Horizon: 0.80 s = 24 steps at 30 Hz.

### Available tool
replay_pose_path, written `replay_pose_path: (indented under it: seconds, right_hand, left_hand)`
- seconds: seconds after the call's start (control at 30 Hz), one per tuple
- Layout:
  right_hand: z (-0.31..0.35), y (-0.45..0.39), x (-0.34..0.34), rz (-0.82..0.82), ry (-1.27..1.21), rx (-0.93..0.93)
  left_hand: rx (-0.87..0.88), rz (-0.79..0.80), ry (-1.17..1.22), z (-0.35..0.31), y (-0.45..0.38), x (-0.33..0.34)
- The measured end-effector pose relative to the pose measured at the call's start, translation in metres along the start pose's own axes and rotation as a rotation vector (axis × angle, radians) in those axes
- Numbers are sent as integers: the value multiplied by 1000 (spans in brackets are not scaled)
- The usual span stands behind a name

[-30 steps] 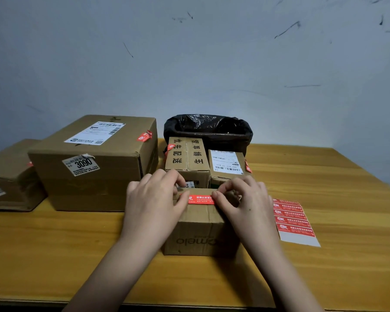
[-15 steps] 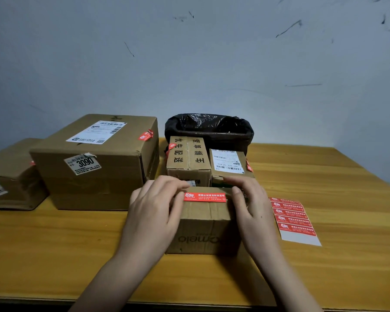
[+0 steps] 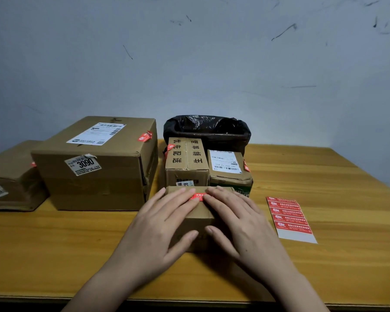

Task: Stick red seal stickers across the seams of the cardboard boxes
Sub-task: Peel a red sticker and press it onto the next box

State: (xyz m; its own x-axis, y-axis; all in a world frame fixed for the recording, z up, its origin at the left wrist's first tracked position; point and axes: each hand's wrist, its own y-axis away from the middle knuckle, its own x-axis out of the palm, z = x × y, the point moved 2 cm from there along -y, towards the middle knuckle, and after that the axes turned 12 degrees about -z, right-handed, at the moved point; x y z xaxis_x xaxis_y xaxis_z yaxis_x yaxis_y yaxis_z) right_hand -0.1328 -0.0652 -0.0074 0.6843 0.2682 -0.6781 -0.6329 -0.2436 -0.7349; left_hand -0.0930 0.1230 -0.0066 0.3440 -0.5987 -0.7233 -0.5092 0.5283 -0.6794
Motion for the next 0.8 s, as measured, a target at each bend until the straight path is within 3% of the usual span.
replay_pose_path:
  seconds: [0.13, 0.4, 0.57, 0.67, 0.73, 0.8]
  right_hand:
    - [-5, 3, -4, -46, -16, 29]
    - [-9, 7, -1, -70, -27, 6]
    - [-11, 9, -3, -287, -608, 432]
    - [-14, 2, -3, -375, -625, 574]
    - [-18, -4, -2, -287, -604, 656]
    - [-21, -7, 1, -86, -656, 709]
  left_hand:
    - [-62, -98, 72, 3, 2, -3]
    - [-67, -145, 96, 6, 6, 1]
    - [-299, -323, 278, 8, 8, -5]
    - [-410, -360, 318, 10, 5, -5]
    - [-511, -292, 369, 12, 4, 0]
    - [-562, -175, 431, 13, 6, 6]
